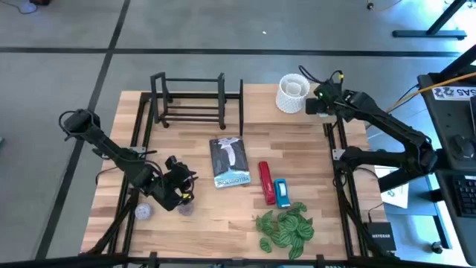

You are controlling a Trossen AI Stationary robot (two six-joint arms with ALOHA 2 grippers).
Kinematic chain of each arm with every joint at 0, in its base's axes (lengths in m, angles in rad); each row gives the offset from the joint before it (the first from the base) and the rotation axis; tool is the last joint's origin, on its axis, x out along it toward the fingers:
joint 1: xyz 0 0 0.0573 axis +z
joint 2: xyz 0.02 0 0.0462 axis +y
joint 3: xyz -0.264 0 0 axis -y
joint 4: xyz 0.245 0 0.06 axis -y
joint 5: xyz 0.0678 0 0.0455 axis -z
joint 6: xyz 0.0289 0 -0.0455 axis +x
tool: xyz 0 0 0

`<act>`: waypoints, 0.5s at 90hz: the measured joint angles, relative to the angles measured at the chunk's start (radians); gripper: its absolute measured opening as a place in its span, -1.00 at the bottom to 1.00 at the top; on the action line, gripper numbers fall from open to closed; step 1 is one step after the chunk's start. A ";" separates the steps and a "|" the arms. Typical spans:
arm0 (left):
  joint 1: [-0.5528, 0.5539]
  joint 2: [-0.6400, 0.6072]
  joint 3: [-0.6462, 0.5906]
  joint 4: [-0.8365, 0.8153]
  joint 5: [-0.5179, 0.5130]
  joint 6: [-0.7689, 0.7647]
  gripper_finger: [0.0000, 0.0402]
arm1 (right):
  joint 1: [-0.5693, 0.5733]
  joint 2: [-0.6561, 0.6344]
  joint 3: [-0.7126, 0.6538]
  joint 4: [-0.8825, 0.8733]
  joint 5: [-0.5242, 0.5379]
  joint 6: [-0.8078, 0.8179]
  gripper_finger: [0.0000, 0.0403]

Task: Stock shelves
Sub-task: Put the green stapler on the shelf, then put the red stapler on the shelf

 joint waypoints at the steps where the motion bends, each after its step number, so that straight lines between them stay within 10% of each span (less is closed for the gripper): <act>1: 0.000 0.000 0.000 0.000 0.000 0.000 -0.67 | 0.000 0.000 0.000 -0.001 -0.001 -0.002 -0.41; 22: 0.000 0.000 0.000 0.000 0.000 -0.004 -0.67 | 0.000 -0.027 -0.003 -0.013 -0.009 -0.006 0.31; 45: 0.000 0.000 0.000 0.001 0.000 -0.013 -0.67 | 0.000 -0.150 0.058 -0.031 0.008 -0.033 0.43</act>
